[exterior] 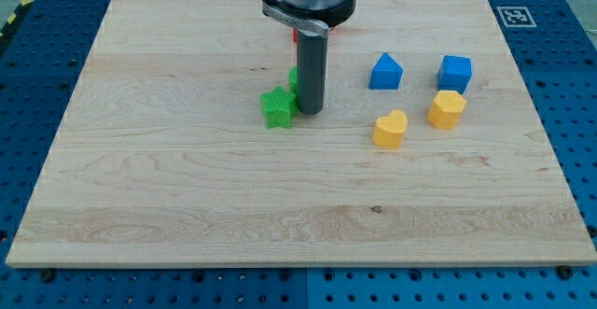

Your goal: Move green circle closer to the green star

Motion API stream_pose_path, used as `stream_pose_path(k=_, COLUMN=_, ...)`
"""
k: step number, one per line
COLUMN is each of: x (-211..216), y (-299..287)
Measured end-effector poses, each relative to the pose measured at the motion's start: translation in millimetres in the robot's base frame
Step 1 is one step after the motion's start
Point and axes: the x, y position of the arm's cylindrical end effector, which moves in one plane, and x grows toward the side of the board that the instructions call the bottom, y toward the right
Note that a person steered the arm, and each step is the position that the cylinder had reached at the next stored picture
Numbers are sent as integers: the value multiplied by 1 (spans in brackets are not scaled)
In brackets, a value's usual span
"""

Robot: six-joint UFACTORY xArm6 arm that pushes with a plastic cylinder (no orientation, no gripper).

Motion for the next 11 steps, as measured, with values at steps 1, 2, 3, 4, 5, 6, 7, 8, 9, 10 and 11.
stream_pose_path(k=1, x=0, y=39)
stream_pose_path(k=2, x=-8, y=60)
stream_pose_path(k=3, x=-29, y=46)
stream_pose_path(k=4, x=-37, y=10)
stream_pose_path(k=5, x=-49, y=-16)
stream_pose_path(k=6, x=-63, y=-32)
stream_pose_path(k=7, x=-86, y=-58)
stream_pose_path(k=8, x=-88, y=-99)
stream_pose_path(k=9, x=-84, y=-101)
stream_pose_path(k=10, x=-75, y=-87)
stream_pose_path(k=11, x=-53, y=-61)
